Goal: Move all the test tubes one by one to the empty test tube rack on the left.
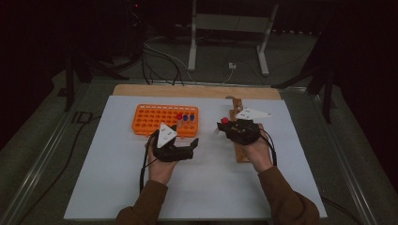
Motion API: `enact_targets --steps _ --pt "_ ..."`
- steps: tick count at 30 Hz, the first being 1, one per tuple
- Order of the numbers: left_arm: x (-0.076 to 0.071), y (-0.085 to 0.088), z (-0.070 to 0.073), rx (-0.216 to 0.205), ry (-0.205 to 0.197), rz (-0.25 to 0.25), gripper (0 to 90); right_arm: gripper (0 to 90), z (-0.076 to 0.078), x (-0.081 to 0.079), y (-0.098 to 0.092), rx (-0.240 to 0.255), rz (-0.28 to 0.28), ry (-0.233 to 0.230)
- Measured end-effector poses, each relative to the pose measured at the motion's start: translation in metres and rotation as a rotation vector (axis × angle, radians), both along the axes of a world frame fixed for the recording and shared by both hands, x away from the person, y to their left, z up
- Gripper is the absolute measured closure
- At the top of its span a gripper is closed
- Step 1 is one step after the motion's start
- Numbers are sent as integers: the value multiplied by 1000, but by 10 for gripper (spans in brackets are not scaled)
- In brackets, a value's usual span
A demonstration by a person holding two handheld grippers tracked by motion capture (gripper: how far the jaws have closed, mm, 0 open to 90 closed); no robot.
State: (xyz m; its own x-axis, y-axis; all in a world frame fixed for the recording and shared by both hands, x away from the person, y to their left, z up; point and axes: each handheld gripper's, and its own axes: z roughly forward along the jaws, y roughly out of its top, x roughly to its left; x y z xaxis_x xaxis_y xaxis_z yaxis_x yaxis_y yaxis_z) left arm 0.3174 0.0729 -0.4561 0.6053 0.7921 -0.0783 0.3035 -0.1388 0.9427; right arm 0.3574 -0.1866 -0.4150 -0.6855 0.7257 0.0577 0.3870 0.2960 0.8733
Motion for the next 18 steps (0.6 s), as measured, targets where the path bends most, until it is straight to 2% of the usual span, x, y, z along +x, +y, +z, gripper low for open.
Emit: enact_targets --steps 4,7,10,14,18 --pt "3 -17 -1 29 -5 -24 120 743 -2 -2 8 -3 22 7" --pt "5 -27 -4 35 15 -41 162 742 -3 -3 14 -4 38 11" --pt "5 -38 -8 78 10 -46 176 742 -5 -5 22 -7 56 16" --pt "6 -47 -10 105 0 -34 185 740 -5 -8 29 -12 79 17" --pt "6 -51 -12 118 -5 -12 304 739 -6 -9 33 -13 93 19"
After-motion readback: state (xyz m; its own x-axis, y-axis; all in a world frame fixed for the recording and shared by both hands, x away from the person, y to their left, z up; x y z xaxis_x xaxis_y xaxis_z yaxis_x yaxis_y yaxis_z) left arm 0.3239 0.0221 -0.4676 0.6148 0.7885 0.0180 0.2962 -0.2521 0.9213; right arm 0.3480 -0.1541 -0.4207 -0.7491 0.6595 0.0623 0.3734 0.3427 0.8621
